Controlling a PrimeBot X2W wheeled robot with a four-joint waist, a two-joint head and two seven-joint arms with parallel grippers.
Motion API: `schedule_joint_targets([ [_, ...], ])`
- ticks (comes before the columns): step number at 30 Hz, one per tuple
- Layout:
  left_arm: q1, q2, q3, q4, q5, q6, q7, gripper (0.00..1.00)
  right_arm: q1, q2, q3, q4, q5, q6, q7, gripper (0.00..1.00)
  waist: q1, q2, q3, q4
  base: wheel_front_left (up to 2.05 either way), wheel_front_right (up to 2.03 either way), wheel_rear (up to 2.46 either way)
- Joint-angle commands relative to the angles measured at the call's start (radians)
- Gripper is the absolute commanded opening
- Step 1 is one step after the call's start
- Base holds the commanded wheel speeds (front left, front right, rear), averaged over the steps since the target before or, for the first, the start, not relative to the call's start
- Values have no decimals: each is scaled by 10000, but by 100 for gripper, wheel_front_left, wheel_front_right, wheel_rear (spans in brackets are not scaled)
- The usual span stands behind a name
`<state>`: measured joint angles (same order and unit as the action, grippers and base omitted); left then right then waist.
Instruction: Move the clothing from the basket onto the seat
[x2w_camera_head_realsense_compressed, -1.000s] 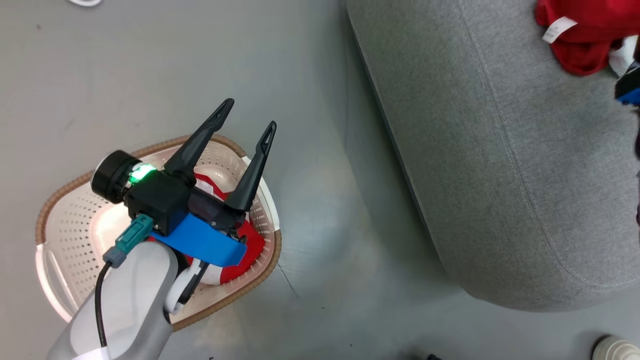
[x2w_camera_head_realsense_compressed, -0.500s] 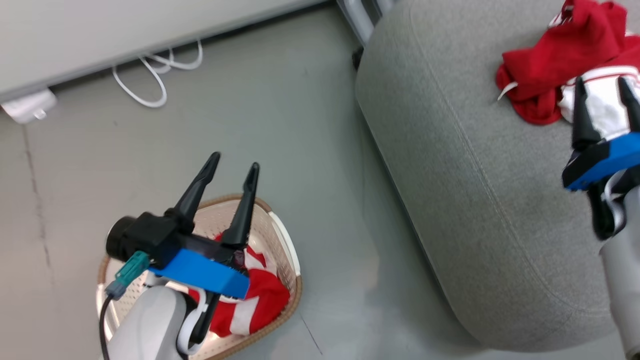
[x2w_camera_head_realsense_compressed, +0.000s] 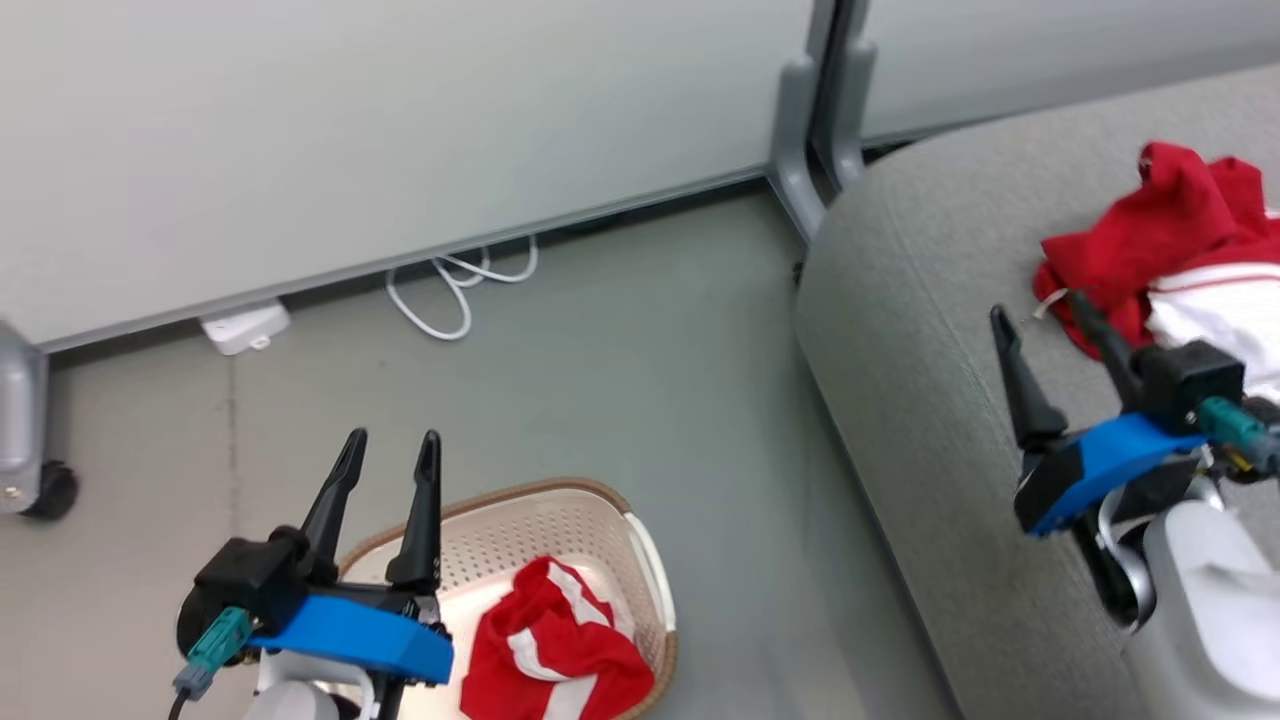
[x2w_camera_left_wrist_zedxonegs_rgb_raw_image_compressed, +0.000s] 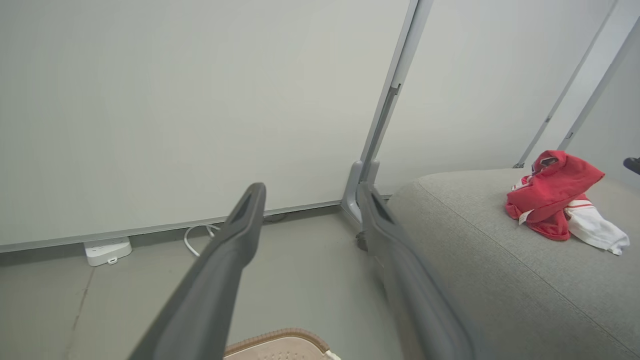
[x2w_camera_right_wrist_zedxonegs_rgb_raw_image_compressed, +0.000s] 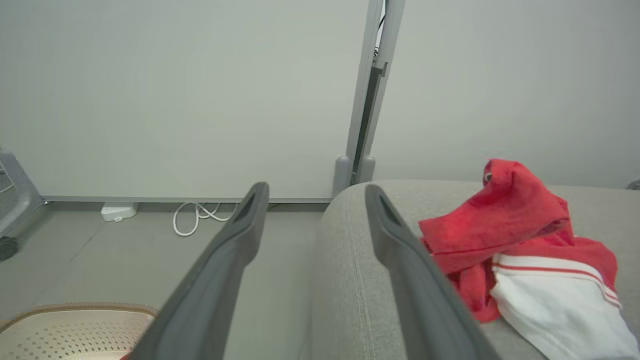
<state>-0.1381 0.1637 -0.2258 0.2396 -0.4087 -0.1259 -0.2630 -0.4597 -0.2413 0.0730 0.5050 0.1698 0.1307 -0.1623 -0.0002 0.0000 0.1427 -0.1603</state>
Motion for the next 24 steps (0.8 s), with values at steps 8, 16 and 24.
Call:
schedule_joint_targets([
  [8,727,49,690,161,124,-53,-26,100,1635,421,157,-1901,-132,1,833,100,2,0,-795,1062,0,0,0],
  [16,1132,28,1105,215,145,-55,-26,100,2584,825,-11,-2850,-297,1,1253,100,2,0,-1121,1583,0,0,0],
  [24,1357,-92,1366,162,190,-56,-26,100,3013,1132,-110,-3384,-362,1,1501,100,2,0,-1204,1718,0,0,0],
])
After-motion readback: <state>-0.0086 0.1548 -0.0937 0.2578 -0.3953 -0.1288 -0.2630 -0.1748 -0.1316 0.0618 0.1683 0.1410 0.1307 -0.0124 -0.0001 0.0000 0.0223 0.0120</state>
